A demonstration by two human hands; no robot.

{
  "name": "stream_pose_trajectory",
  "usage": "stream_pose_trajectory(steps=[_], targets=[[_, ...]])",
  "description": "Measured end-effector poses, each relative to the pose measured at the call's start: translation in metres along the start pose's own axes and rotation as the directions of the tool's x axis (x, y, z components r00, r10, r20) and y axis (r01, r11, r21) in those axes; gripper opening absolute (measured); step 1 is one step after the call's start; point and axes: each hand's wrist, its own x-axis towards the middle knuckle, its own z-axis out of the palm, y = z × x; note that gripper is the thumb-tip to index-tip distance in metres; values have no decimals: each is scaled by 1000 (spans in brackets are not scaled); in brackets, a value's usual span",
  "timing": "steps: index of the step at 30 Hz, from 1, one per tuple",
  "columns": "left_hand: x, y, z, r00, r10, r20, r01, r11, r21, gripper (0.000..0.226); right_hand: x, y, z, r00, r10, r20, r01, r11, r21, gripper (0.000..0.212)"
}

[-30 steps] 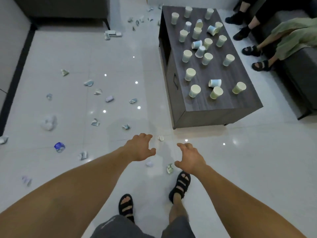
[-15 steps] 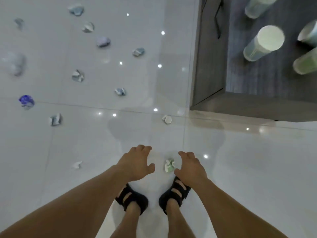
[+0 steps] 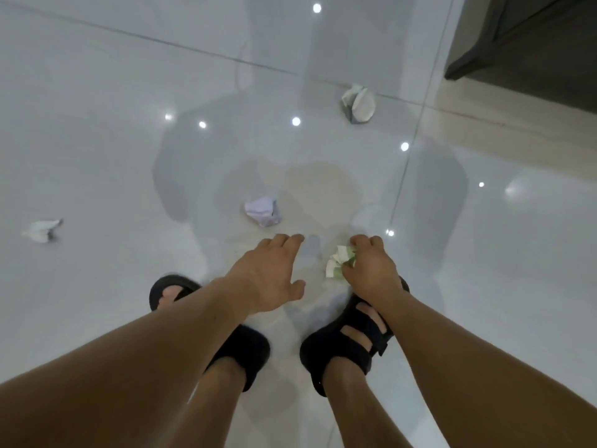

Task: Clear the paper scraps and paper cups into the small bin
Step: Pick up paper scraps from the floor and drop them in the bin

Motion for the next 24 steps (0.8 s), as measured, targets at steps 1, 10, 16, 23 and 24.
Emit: stream_pose_trajectory(steps=[1,10,16,23,24], targets=[[-1,-2,4,1000,4,1,-4,1000,-14,84,0,-1,2,1000,-5,-10,5,1000,16,44],[-38,-11,-36,981,73,-180,-87,994,-72,107,-44,-96,-45,965,-260,19,238,909,342,57],[-67,-40,-66,938,-48,-344,-36,972,-232,77,-51,-158,-65,943,-330,38,265,817,512,53],[-78,-116,-33,895,-287,-340,181,933,-311,70,5,-167,-21,895,-436,-98,398,877,-270,71],[-79,-126,-25,884,-313,-347,199,924,-326,71,14,-167,-10,902,-427,-67,375,851,-368,74]])
